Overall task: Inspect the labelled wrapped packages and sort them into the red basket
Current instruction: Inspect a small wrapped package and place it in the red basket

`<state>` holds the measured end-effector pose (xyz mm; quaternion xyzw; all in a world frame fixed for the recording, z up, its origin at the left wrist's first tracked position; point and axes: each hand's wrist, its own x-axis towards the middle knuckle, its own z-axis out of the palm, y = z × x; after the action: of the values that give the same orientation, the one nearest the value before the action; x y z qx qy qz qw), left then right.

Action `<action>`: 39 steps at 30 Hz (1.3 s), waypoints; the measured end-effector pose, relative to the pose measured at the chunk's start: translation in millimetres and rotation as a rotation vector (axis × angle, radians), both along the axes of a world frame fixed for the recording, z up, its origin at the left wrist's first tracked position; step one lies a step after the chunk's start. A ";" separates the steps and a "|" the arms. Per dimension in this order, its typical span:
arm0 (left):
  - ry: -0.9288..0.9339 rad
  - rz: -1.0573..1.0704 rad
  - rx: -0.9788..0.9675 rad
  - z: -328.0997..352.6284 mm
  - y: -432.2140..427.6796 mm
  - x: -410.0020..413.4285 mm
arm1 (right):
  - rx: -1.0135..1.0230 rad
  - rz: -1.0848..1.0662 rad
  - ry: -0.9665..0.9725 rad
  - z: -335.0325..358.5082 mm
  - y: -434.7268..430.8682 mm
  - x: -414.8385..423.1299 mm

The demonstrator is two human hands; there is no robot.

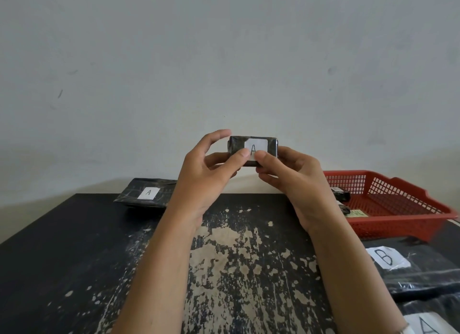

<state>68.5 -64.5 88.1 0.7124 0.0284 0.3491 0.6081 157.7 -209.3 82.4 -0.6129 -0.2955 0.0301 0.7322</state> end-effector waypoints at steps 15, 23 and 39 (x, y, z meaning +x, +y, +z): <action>-0.009 0.030 -0.043 -0.5 -9.0 3.1 | -0.001 0.049 0.104 4.5 -1.4 -2.5; 0.051 -0.087 -0.047 2.7 -1.4 -1.0 | -0.008 0.023 0.122 5.6 -2.5 -1.6; 0.003 -0.022 -0.072 -0.5 -1.2 2.7 | -0.052 0.069 0.033 1.9 -4.9 2.8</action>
<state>71.2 -65.8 87.6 0.6908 0.0339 0.3402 0.6371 160.5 -214.1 84.3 -0.6206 -0.3032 0.0732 0.7195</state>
